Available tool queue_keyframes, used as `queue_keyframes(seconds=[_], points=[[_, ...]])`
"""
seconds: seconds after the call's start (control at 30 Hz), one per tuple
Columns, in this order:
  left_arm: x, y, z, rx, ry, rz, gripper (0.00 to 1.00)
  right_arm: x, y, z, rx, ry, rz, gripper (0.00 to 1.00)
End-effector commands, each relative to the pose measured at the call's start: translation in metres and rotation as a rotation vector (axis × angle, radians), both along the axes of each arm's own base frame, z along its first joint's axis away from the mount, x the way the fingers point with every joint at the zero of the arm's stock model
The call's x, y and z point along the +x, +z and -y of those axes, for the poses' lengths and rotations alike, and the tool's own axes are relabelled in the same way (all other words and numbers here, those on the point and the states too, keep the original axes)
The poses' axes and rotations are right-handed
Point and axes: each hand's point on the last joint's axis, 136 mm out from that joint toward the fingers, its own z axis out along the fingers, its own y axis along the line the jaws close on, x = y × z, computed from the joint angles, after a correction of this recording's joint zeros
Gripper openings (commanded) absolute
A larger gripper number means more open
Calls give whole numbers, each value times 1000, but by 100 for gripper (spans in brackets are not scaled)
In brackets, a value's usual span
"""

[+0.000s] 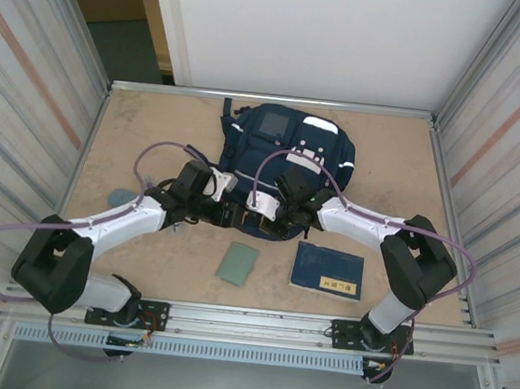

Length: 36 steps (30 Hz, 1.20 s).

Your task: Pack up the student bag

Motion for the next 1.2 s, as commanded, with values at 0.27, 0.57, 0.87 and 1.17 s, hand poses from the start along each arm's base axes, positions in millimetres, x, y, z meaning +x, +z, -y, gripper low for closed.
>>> queue_keyframes(seconds=[0.27, 0.57, 0.87, 1.17], points=[[10, 26, 34, -135, -308, 369, 48, -11, 42, 11, 50, 176, 200, 0], [-3, 20, 45, -146, -479, 360, 33, 2, 76, 26, 58, 212, 268, 0], [-22, 3, 50, -92, -514, 362, 35, 9, 79, 37, 50, 181, 292, 0], [7, 6, 36, 55, -379, 526, 17, 7, 92, 34, 93, 195, 253, 0]])
